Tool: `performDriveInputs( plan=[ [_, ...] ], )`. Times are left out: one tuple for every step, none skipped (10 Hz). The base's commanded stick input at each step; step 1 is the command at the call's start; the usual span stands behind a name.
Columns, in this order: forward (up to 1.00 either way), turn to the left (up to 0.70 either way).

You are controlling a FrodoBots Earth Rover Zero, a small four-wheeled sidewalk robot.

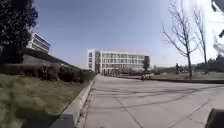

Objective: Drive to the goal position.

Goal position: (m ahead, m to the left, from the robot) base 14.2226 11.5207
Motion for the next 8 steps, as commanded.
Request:
performDriveInputs(
  plan=[
    [0.0, 0.0],
    [0.0, 0.0],
    [0.0, 0.0],
    [0.0, 0.0],
    [0.58, 0.0],
    [0.7, 0.0],
    [0.7, 0.0],
    [0.7, 0.0]
  ],
)
